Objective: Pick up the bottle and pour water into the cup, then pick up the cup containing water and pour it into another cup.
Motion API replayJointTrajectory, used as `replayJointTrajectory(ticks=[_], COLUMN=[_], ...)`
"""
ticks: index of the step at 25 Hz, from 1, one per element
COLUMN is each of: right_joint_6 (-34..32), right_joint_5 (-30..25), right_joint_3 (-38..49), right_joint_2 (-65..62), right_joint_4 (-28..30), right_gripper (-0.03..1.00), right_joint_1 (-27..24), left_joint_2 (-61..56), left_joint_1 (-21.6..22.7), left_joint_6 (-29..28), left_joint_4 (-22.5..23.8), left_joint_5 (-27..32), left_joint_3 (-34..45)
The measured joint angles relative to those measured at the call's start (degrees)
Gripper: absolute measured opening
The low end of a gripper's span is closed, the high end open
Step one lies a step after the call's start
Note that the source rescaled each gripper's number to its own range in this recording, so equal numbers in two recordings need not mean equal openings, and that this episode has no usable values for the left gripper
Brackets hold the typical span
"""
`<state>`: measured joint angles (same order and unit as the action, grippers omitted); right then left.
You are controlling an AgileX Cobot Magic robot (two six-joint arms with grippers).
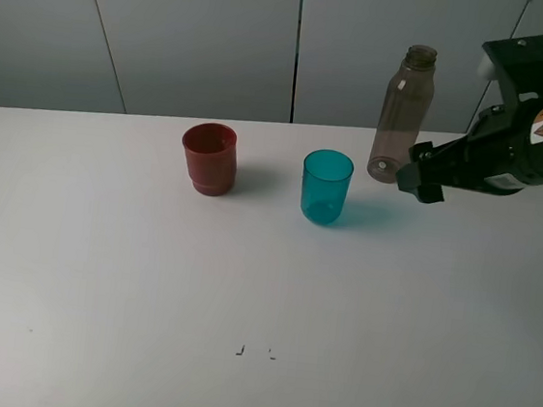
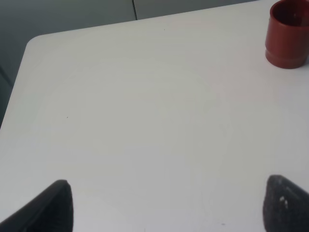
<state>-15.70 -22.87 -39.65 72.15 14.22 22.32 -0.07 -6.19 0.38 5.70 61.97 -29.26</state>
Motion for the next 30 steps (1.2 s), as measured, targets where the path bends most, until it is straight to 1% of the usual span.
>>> replayJointTrajectory(ticks=[3, 7, 10, 13, 16, 18, 21, 27, 30], right_joint_6=[2.0, 5.8, 6.7, 7.0, 7.2, 7.2, 7.2, 7.3, 8.8], right_joint_5=[-10.8, -20.8, -28.2, -34.7, -39.8, -42.0, -42.7, -44.7, -46.2], right_joint_3=[0.0, 0.1, 0.1, 0.1, 0.1, 0.1, 0.1, 0.2, 1.4], right_joint_2=[-9.6, -22.7, -31.8, -40.0, -47.7, -52.8, -59.8, -70.7, -72.1], right_joint_4=[-2.4, -9.0, -12.2, -12.3, -10.7, -8.9, -8.0, -8.0, -9.5], right_gripper=[0.99, 0.99, 0.99, 0.99, 0.99, 0.99, 0.99, 0.99, 0.99], right_joint_1=[0.0, 0.0, 0.0, 0.0, 0.0, 0.0, 0.0, 0.0, 0.0], left_joint_2=[0.0, 0.0, 0.0, 0.0, 0.0, 0.0, 0.0, 0.0, 0.0], left_joint_1=[0.0, 0.0, 0.0, 0.0, 0.0, 0.0, 0.0, 0.0, 0.0], left_joint_6=[0.0, 0.0, -0.4, -0.4, -0.4, -0.4, -0.4, -0.4, -0.4], left_joint_4=[0.0, 0.0, 0.0, 0.0, 0.0, 0.0, 0.0, 0.0, 0.0], left_joint_5=[0.0, 0.0, 0.0, 0.0, 0.0, 0.0, 0.0, 0.0, 0.0], left_joint_3=[0.0, 0.0, 0.0, 0.0, 0.0, 0.0, 0.0, 0.0, 0.0])
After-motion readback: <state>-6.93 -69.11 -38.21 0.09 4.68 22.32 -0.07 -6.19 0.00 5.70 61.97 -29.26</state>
